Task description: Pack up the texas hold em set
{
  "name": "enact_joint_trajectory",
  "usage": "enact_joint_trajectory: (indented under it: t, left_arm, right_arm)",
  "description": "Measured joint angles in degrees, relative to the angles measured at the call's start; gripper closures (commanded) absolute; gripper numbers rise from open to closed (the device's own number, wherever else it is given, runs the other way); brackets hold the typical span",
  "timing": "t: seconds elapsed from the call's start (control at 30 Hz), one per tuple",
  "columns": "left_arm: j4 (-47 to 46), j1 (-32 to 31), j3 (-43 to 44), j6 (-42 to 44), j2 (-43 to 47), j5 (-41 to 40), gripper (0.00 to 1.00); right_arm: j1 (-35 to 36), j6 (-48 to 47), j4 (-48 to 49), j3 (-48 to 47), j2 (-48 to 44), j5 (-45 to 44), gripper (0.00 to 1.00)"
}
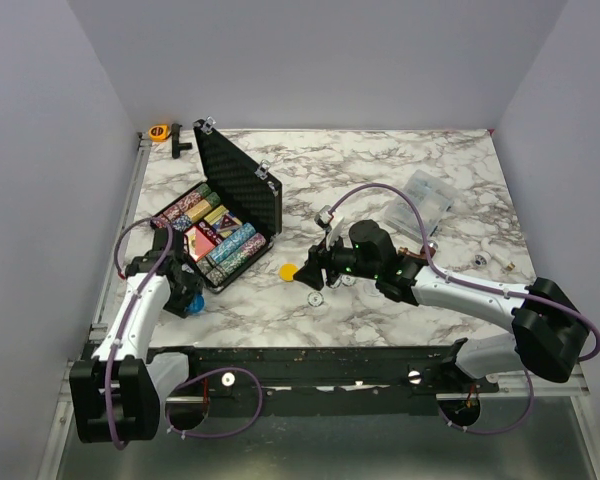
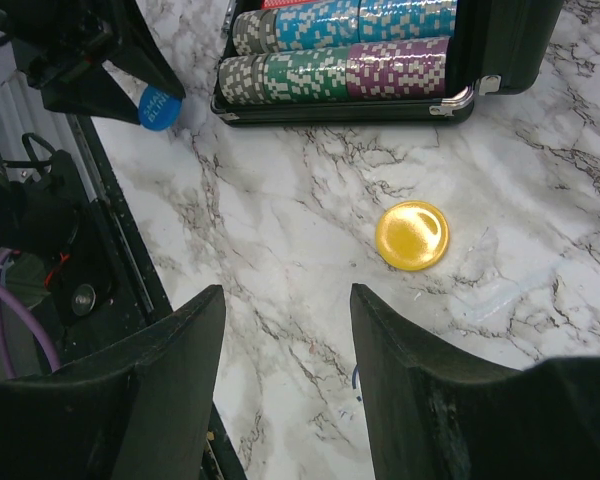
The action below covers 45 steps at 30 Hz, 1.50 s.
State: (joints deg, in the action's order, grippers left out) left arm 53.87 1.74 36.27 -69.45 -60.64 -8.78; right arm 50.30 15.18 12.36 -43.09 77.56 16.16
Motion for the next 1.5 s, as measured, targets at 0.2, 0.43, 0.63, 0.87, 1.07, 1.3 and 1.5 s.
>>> enact_joint_trajectory:
  t: [0.2,0.43,0.63,0.87,1.07,1.3,1.5]
  left_arm:
    - [2.0,0.0,8.3,1.3,1.9,-2.8,0.61]
    - [0.0,0.0,22.7,5.9,-7.9,-4.7,0.61]
    - [-1.2,0.0,34.9,9.5,-24.6,-4.5,0.62]
    - [-1.0,0.0,39.6,11.6,-34.1,-4.0,0.59]
    - [-1.3,0.1,43.0,12.9,-39.8,-3.2,0.56]
    - [-1.4,1.7,43.0,14.3,-42.8,-2.7,0.56]
    - [-2.2,3.9,43.0,15.2,-43.1,-2.1,0.56]
  right_arm:
    - [0.0,0.0,0.0,0.0,0.0,0.0,0.44]
    - [0.0,0.0,0.0,0.2,0.0,0.0,0.44]
    - [0.0,0.0,0.1,0.3,0.0,-0.4,0.44]
    - [0.0,0.0,0.1,0.6,-0.2,-1.3,0.44]
    - [0.0,0.0,0.0,0.6,-0.2,-1.6,0.44]
    - [0.0,0.0,0.0,0.6,0.6,-1.6,0.44]
    - [0.0,0.0,0.0,0.5,3.2,-1.6,0.44]
